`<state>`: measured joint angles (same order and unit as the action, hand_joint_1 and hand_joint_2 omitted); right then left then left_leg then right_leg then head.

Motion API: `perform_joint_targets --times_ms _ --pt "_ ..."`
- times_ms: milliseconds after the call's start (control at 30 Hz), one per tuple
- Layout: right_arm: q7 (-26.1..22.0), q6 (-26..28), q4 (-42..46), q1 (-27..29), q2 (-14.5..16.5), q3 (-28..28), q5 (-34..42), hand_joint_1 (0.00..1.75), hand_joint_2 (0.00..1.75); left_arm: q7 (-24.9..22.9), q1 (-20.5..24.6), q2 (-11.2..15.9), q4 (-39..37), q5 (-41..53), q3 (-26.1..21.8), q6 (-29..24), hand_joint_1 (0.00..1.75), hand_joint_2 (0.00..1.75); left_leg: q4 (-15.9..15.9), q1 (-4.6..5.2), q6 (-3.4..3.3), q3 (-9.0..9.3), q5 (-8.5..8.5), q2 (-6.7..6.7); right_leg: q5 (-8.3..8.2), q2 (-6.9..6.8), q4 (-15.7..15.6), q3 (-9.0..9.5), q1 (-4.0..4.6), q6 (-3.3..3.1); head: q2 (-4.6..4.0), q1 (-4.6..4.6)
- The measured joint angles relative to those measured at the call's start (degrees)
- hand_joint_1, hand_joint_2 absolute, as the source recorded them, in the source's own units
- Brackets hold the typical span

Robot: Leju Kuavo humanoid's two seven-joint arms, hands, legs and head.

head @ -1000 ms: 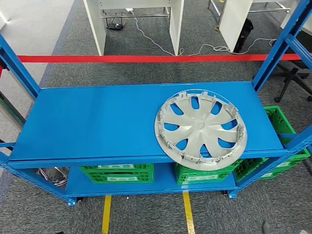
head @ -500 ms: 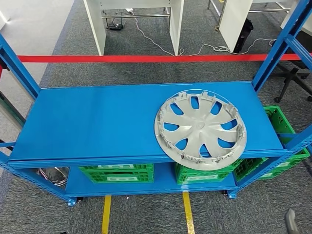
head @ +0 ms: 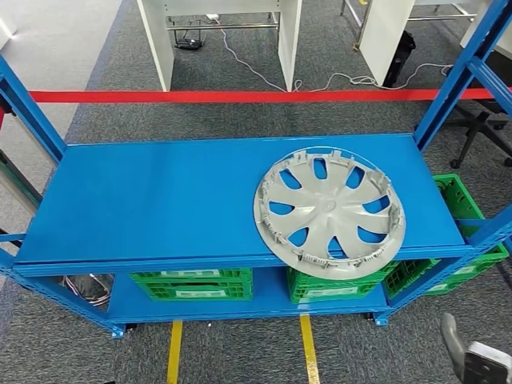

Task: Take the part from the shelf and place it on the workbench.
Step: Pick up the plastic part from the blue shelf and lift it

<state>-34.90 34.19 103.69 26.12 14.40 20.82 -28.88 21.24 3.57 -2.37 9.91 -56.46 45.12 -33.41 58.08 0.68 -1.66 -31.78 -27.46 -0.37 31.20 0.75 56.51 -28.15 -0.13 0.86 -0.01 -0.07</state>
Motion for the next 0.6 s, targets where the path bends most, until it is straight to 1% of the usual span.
perform_joint_targets --times_ms 300,400,600 --pt "10.32 -0.24 2.05 -0.1 -6.87 -7.78 -12.67 0.0 1.75 -1.15 0.08 0.01 -0.14 0.7 2.65 0.42 0.0 1.75 0.0 0.01 0.0 0.0 0.0 0.0 0.0 0.0 0.0 0.01 0.0 0.01 -0.01 0.0" --pt "14.56 -2.21 2.38 -0.45 -9.59 -10.29 -15.65 0.0 1.75 -1.6 0.09 0.01 -0.16 1.15 3.53 0.7 0.0 1.75 0.0 0.01 0.0 0.0 0.0 0.0 0.0 -0.01 0.0 0.05 0.0 0.01 -0.01 -0.01" --pt "22.56 -7.63 2.55 -1.81 -16.32 -16.14 -19.25 0.0 1.75 -2.15 0.3 0.01 -0.22 2.06 5.78 1.19 0.0 1.75 0.01 0.01 0.0 0.0 0.0 -0.01 -0.01 -0.02 0.0 0.13 0.0 0.01 -0.01 0.01"
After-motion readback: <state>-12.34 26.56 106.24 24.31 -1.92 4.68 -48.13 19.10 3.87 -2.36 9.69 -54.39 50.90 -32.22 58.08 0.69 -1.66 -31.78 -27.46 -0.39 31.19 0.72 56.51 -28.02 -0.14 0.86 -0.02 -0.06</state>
